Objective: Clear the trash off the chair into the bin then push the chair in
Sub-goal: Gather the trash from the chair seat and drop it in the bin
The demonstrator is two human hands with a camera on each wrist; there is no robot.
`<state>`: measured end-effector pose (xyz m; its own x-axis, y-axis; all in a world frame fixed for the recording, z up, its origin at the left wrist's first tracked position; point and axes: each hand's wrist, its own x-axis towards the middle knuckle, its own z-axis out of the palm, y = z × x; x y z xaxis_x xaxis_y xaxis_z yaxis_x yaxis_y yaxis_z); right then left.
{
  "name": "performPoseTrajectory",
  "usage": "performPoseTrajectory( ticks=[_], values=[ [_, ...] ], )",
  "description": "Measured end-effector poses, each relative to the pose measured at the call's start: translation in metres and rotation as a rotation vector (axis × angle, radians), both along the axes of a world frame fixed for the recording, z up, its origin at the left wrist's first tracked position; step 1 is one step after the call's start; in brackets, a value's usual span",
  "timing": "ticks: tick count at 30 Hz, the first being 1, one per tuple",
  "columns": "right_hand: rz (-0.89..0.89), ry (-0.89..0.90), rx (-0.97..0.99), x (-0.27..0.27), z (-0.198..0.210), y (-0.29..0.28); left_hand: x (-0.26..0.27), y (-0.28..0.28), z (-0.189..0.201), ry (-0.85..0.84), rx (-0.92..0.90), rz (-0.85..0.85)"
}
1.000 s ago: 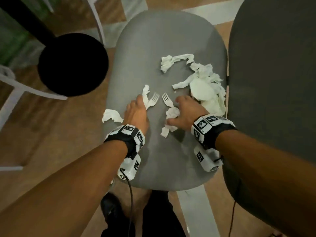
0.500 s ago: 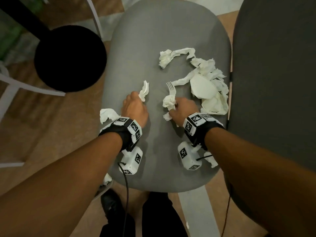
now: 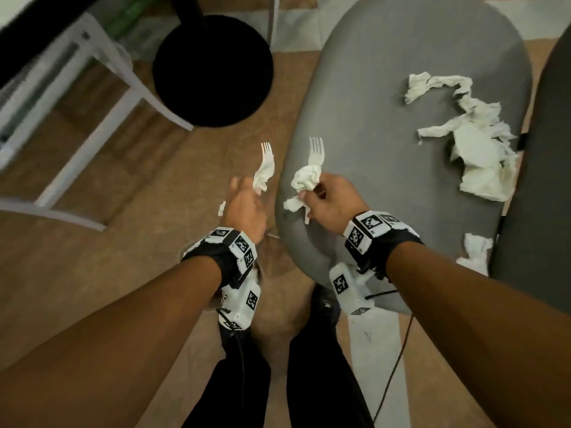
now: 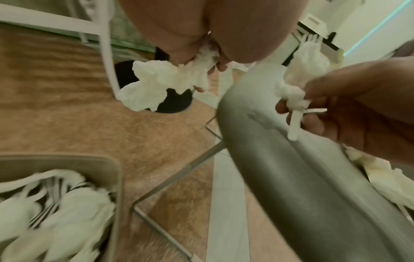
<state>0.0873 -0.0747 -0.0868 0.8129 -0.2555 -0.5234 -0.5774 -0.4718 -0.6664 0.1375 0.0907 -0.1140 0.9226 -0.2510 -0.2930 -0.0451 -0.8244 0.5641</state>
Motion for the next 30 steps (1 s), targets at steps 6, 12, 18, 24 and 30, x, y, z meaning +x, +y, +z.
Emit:
performPoseTrajectory(
  ticks=[6, 12, 18, 24, 30],
  values=[
    [0.106, -0.01, -0.045, 0.01, -0.012, 0.099, -0.022, 0.081, -0.029, 0.156, -0.01, 0.191],
    [0.328, 0.171, -0.123, -0.014, -0.08, 0.168, -0.049, 0.131, -0.11, 0.295, -0.001, 0.387],
    [0.417, 0.369, -0.175, -0.032, -0.187, 0.208, -0.058, 0.166, -0.172, 0.312, 0.089, 0.201],
    [0.516, 0.451, -0.208, -0.042, -0.206, 0.207, -0.056, 0.18, -0.169, 0.409, 0.237, -0.06],
    [0.404, 0.334, -0.148, -0.039, -0.139, 0.19, -0.045, 0.164, -0.121, 0.454, 0.228, -0.063]
  ],
)
